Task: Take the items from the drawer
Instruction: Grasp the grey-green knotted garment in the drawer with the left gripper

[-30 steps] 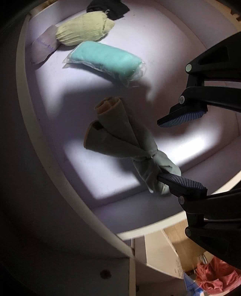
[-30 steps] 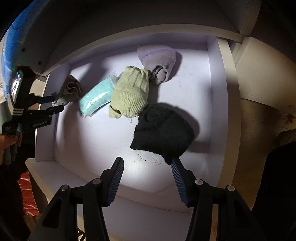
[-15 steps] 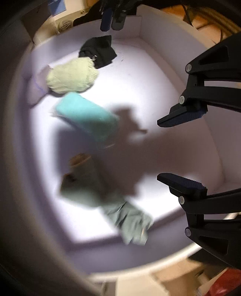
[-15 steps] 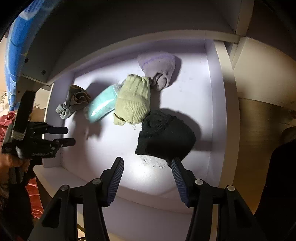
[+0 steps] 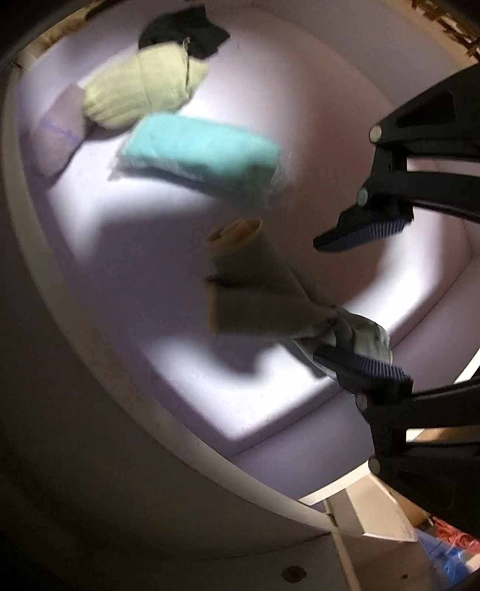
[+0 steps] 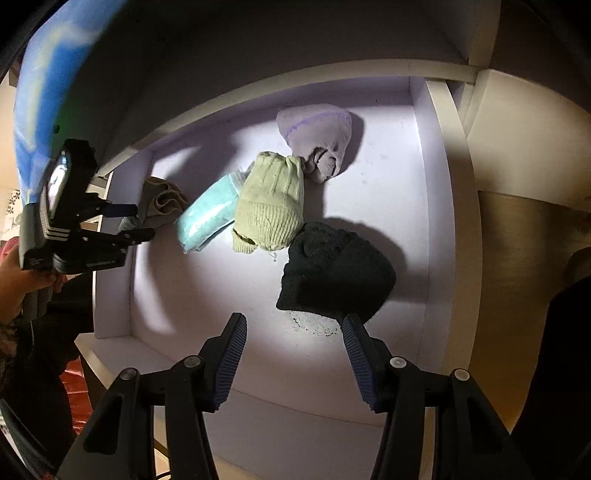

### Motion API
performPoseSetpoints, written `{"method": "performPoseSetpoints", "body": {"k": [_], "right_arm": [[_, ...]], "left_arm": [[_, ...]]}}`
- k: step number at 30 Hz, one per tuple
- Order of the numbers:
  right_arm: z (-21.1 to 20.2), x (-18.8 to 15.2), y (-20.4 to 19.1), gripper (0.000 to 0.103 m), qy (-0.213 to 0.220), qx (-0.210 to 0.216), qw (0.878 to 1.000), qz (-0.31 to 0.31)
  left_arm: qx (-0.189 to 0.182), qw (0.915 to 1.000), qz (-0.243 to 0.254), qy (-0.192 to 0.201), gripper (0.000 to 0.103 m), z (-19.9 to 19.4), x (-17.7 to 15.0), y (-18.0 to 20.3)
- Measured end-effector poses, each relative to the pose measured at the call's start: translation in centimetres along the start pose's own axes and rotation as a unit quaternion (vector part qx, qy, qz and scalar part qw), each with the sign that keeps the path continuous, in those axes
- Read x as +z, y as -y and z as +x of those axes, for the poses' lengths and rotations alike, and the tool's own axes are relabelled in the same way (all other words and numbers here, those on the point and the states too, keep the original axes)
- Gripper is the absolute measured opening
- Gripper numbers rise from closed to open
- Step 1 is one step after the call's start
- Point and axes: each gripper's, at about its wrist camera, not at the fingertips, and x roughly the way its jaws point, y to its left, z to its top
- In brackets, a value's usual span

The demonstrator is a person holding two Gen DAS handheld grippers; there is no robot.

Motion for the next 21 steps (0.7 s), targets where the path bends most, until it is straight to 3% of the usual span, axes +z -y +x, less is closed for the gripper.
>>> {"method": "performPoseSetpoints", "body": {"k": [5, 8, 10, 13, 16, 17, 21], "right_arm": [[0.1, 0.1, 0.2, 0.055, 0.0, 0.002, 1.0, 0.008], [0.0, 0.2, 0.4, 0.055, 0.004, 0.007, 1.0, 0.011], [-0.1, 0.2, 0.4, 0.055, 0.006, 0.007, 1.0, 0.011], [-0.4, 0.3, 0.5, 0.055, 0.01, 0.008, 1.0, 0.013], [-0.6, 0.4, 0.5, 0.055, 0.015, 0.013, 1.0, 0.017], [-0.7, 0.4, 0.5, 0.055, 0.017, 0.016, 1.0, 0.017], [-0.6, 0.3, 0.2, 0.055, 0.015, 0.014, 1.0, 0.011]], "left_arm": [[-0.032, 0.9973, -0.066, -0.004, 0.059, 0.5, 0.1, -1.8], [-0.034, 0.9966, -0.074, -0.011, 0.057, 0.8, -0.3, -2.3], [-0.03, 0.9966, -0.076, -0.005, 0.042, 0.4, -0.4, -2.1], [-0.086, 0.9905, -0.107, -0.014, 0.038, 0.1, -0.9, -1.9], [-0.115, 0.9865, -0.115, -0.02, 0.038, 0.2, -1.4, -1.5], [-0.11, 0.9881, -0.107, -0.017, 0.038, 0.1, -1.4, -1.3], [-0.08, 0.9933, -0.082, -0.017, 0.055, 0.4, -0.7, -0.9]]}}
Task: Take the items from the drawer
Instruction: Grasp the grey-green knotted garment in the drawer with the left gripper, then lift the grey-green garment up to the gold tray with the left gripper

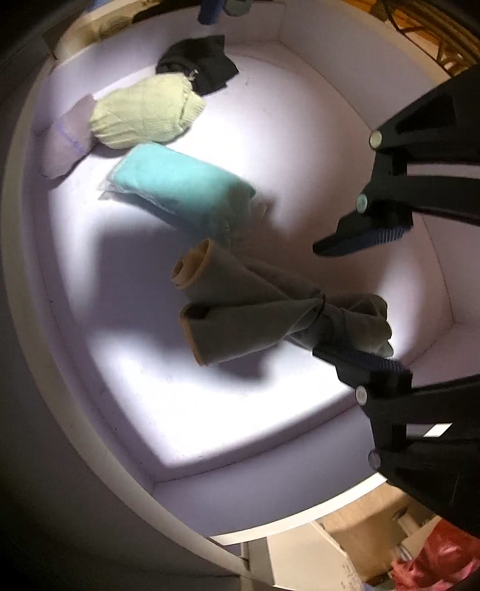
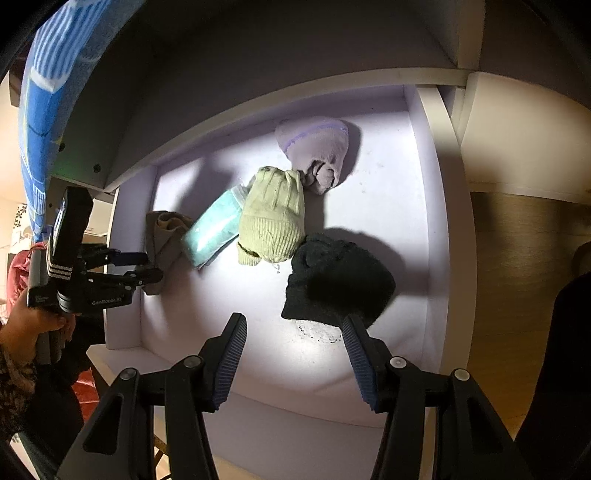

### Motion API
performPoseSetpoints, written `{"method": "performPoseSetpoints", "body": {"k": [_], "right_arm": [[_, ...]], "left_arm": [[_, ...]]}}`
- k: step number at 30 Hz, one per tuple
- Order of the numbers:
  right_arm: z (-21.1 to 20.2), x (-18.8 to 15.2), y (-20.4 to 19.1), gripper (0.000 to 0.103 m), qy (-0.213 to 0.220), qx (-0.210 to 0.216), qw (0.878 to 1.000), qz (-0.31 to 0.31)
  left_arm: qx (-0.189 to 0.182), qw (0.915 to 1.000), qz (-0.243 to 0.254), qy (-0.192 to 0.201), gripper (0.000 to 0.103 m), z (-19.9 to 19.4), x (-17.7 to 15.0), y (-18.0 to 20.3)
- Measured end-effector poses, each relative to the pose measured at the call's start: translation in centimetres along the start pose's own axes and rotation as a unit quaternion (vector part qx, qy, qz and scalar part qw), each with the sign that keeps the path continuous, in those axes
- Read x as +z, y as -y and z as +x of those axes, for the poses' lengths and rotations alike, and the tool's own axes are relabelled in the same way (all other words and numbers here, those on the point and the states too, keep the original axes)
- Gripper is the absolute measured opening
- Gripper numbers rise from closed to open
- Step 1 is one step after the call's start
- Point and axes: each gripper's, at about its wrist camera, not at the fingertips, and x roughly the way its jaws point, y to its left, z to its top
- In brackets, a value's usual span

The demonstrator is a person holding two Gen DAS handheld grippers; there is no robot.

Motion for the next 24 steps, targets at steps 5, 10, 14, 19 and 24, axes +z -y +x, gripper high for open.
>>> {"method": "performPoseSetpoints", "body": {"k": [5, 10, 14, 19, 24], "right_arm": [[0.5, -0.2, 0.1, 0.055, -0.004, -0.002, 1.0, 0.002], [0.5, -0.1, 0.6, 0.055, -0.005, 0.001, 1.0, 0.011], [0.5, -0.1, 0.6, 0.055, -0.002, 0.001, 1.0, 0.009], [0.6, -0.2, 0.9, 0.055, -0.004, 0.0, 1.0, 0.014], [0.8, -0.2, 1.0, 0.055, -0.006, -0.004, 1.0, 0.016]], "left_arm": [[0.019, 0.9996, -0.019, 0.0, 0.064, 1.2, -0.5, 1.4], [0.004, 0.9974, -0.069, -0.018, 0.034, 2.6, -0.6, -0.3], [-0.022, 0.9944, -0.101, -0.02, 0.032, 2.9, -1.6, -0.7], [-0.051, 0.9904, -0.129, -0.005, 0.031, 1.9, -2.6, -1.7], [-0.07, 0.9896, -0.124, 0.015, 0.031, 0.3, -4.9, -3.8]]}}
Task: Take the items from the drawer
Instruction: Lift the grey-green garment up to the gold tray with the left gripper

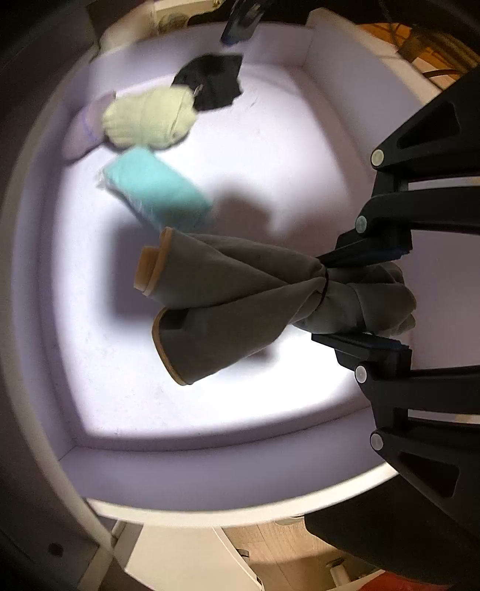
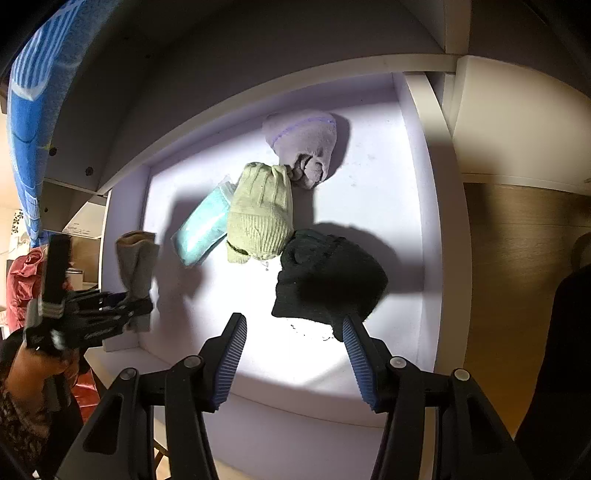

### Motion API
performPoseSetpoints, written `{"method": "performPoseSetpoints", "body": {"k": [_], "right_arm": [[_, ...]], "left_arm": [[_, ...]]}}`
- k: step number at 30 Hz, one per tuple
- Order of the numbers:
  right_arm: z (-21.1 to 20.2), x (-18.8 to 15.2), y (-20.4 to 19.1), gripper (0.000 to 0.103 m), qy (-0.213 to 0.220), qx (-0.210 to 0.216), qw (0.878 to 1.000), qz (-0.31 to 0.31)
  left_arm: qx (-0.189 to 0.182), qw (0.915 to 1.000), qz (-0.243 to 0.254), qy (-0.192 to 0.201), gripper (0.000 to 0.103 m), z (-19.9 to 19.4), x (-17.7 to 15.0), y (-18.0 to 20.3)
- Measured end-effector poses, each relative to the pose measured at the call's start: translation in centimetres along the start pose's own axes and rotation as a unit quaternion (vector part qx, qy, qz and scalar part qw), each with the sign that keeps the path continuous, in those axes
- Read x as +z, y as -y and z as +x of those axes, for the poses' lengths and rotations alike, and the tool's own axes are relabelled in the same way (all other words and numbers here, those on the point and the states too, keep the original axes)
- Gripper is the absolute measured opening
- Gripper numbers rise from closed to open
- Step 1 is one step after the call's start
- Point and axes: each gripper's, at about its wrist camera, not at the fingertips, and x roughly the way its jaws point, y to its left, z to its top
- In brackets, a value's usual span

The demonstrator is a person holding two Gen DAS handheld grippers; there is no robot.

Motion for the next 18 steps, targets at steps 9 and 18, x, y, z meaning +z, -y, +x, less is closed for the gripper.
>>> {"method": "performPoseSetpoints", "body": {"k": [9, 18], "right_arm": [[0.5, -0.2, -0.1, 0.055, -0.007, -0.011, 1.0, -0.006], [0.3, -0.3, -0.4, 0.055, -0.007, -0.013, 1.0, -0.012]], "left_arm": [[-0.053, 0.9967, 0.016, 0.06, 0.031, -10.3, -5.6, 0.1], [-0.107, 0.9783, 0.085, 0.155, 0.031, -20.9, -7.3, 6.7]]}}
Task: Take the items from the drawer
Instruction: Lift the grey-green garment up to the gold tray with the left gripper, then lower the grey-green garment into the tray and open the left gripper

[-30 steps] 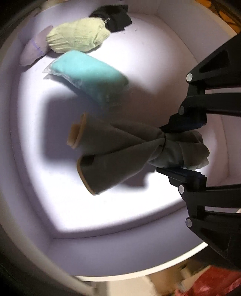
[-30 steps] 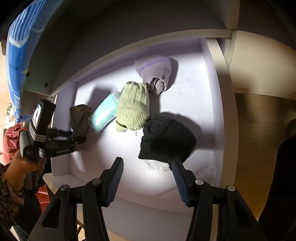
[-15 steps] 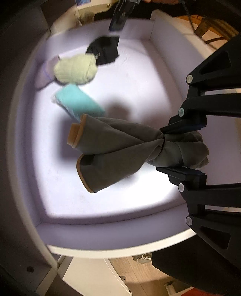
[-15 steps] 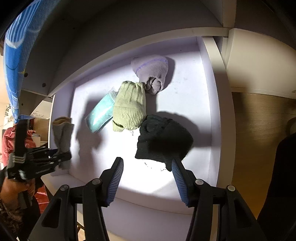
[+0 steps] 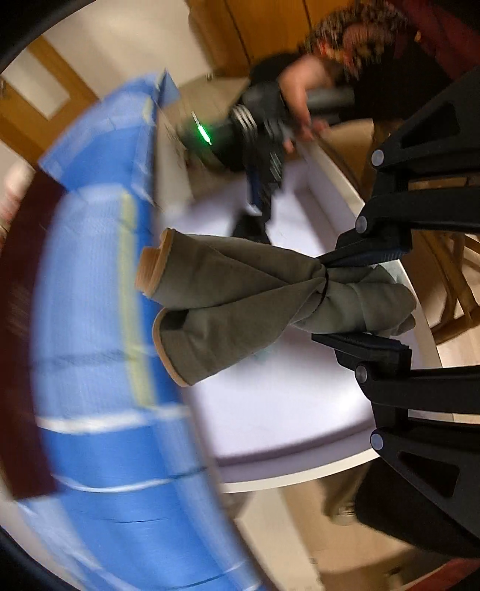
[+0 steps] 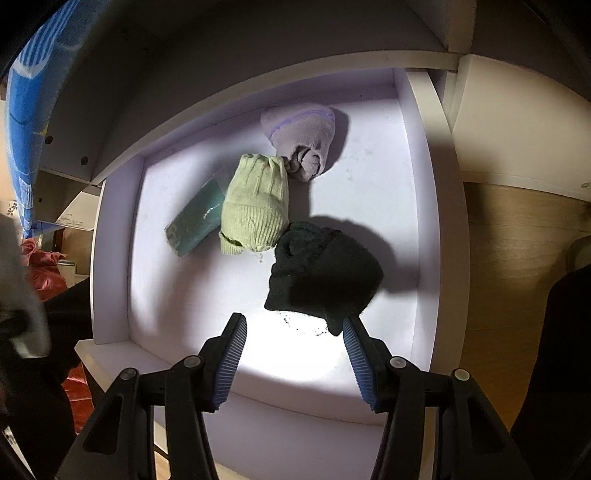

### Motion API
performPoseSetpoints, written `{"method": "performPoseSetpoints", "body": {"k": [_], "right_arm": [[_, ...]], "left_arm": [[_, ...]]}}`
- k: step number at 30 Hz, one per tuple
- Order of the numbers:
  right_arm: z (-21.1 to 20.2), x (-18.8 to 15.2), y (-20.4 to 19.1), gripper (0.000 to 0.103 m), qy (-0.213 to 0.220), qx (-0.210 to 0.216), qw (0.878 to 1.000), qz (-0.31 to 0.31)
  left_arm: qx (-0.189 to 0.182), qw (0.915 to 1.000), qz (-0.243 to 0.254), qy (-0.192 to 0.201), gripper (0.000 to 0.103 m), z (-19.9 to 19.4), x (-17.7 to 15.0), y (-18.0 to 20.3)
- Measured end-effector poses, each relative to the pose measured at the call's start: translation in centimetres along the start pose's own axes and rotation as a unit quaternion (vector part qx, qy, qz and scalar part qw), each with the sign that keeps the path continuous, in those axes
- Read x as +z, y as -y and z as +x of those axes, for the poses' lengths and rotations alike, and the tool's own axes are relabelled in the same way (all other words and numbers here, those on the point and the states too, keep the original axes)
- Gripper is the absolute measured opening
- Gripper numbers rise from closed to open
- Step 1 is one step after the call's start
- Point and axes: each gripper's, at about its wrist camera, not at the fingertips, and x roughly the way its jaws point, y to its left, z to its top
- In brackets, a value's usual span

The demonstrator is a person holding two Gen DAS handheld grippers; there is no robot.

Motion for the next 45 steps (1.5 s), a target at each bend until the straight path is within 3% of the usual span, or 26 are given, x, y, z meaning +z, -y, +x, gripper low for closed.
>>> {"method": "performPoseSetpoints", "body": {"k": [7, 10, 12, 17, 24, 35, 39, 42, 45], "right_arm": [[0.1, 0.1, -0.2, 0.055, 0.0, 0.004, 1.0, 0.0], [0.0, 0.1, -0.1, 0.055, 0.001, 0.007, 1.0, 0.001], [0.0, 0.1, -0.1, 0.055, 0.002, 0.008, 1.0, 0.0], [-0.4, 0.1, -0.3, 0.055, 0.004, 0.015, 1.0, -0.003], [-0.8, 0.4, -0.2, 0.055, 0.013, 0.029, 0.999, 0.004], [-1.4, 0.6, 0.2, 0.055, 0.02, 0.054, 0.998, 0.019], [-1.5, 0.7, 0.2, 0.055, 0.021, 0.06, 0.998, 0.024], [-1.5, 0.7, 0.2, 0.055, 0.022, 0.06, 0.998, 0.025], [-1.5, 0.7, 0.0, 0.055, 0.022, 0.059, 0.998, 0.022]], "left_arm": [[-0.029, 0.9956, 0.023, 0.086, 0.031, -7.6, 5.9, 2.9], [-0.008, 0.9936, 0.026, 0.109, 0.031, -11.4, 8.4, 2.4], [0.009, 0.9929, 0.018, 0.117, 0.031, -11.8, 10.2, 2.1], [0.03, 0.9923, -0.04, 0.113, 0.031, -11.7, 14.4, -0.6], [0.106, 0.987, -0.076, 0.094, 0.031, -9.8, 19.7, -3.9], [0.178, 0.9791, -0.087, 0.045, 0.033, -4.6, 22.4, -6.4], [0.214, 0.9728, -0.08, 0.037, 0.047, -3.6, 22.2, -6.5], [0.218, 0.9715, -0.075, 0.055, 0.063, -4.3, 21.8, -6.2], [0.224, 0.9682, -0.058, 0.095, 0.064, -5.7, 21.1, -5.0]]}}
